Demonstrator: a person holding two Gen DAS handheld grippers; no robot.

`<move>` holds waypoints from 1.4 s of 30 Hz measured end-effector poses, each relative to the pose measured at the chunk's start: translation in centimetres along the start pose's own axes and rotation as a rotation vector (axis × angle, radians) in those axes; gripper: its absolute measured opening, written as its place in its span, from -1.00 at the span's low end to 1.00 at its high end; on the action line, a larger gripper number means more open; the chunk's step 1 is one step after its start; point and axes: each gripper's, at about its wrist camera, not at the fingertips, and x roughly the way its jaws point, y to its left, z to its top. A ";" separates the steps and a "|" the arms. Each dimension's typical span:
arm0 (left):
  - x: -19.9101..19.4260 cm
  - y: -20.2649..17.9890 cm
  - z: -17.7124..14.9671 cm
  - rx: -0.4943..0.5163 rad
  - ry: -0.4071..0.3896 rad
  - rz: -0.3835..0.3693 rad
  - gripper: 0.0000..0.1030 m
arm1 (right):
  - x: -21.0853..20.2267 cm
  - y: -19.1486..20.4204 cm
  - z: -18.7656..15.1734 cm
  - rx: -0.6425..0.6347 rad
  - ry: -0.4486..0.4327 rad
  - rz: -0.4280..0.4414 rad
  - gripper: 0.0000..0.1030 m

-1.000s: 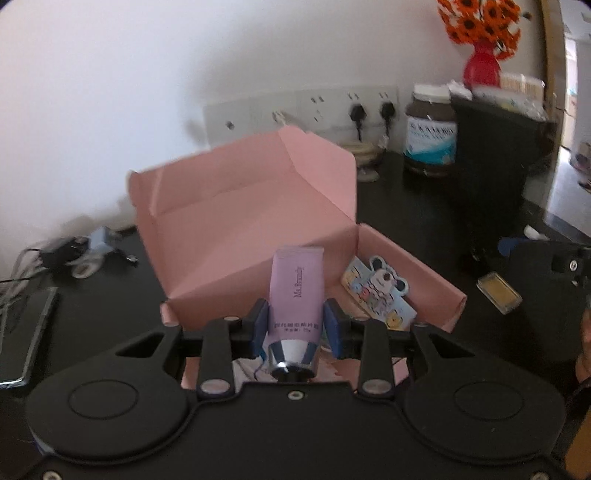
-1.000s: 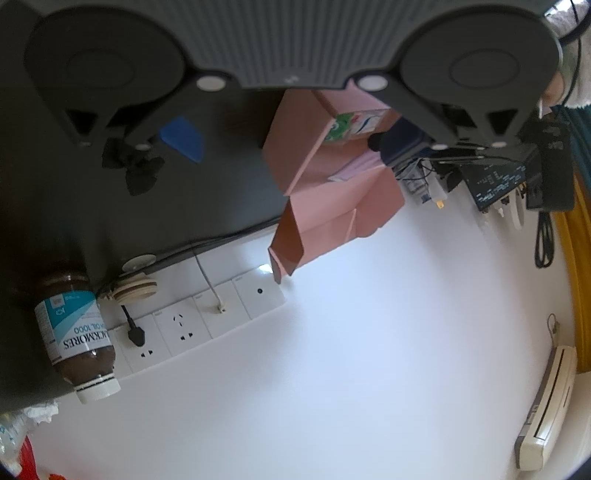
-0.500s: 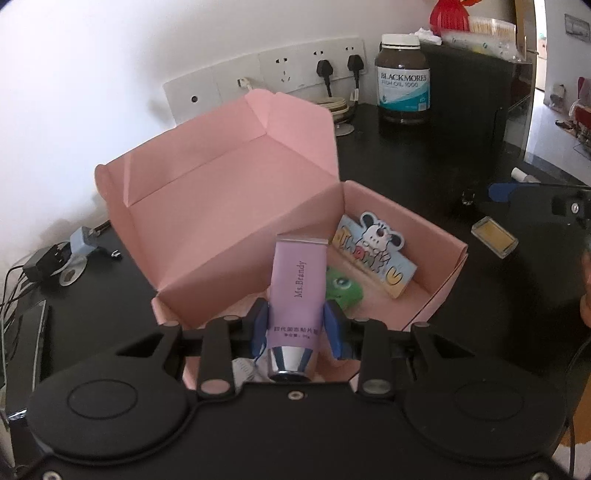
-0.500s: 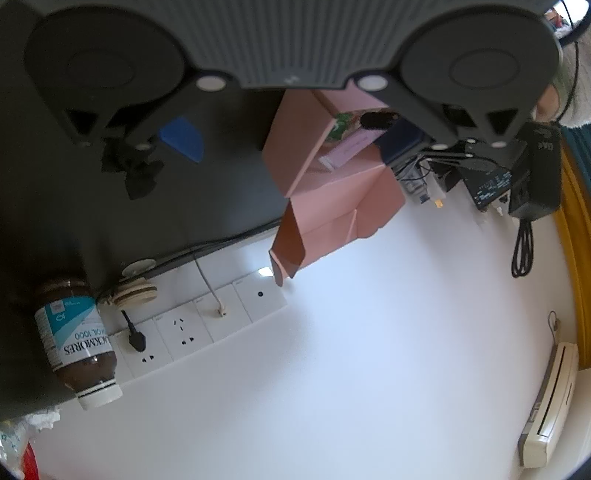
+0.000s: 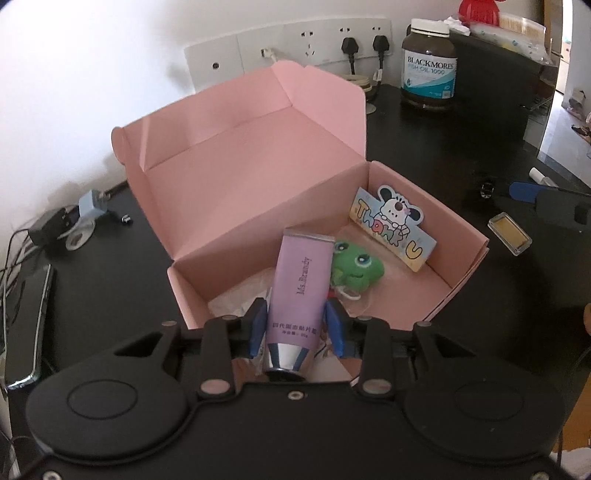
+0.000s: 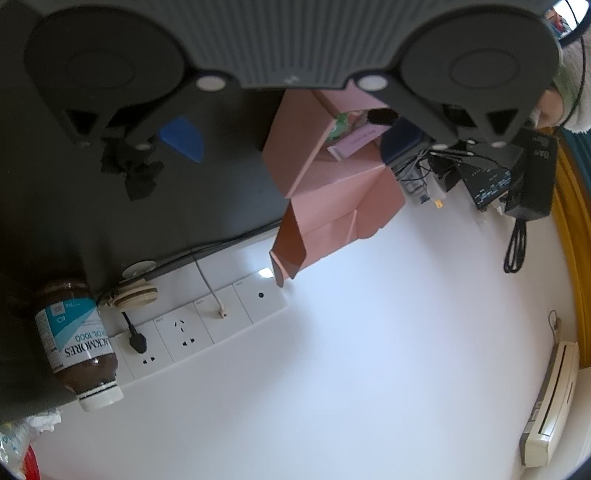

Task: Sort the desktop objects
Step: 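Open the left tool and withdraw it from the pink box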

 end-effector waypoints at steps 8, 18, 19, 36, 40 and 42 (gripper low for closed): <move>0.8 0.5 0.5 -0.063 0.072 0.007 -0.28 | 0.1 0.2 -0.1 0.001 -0.002 -0.004 0.99; 1.4 0.4 1.5 -0.056 0.159 0.021 -0.27 | 0.1 0.2 -0.1 0.000 -0.002 -0.001 0.99; 1.5 0.4 1.6 -0.057 0.168 0.022 -0.27 | 0.1 0.2 -0.1 0.000 -0.002 -0.001 0.99; -0.4 -0.2 2.7 -0.036 0.091 0.062 0.34 | 0.3 -0.1 -0.1 0.025 0.015 0.015 0.99; -1.3 -0.7 2.9 -0.023 0.050 0.071 0.51 | 0.3 -0.2 -0.1 0.029 0.013 0.014 0.99; -1.7 -0.9 2.9 -0.024 0.027 0.070 0.66 | 0.3 -0.2 -0.1 0.032 0.014 0.014 0.99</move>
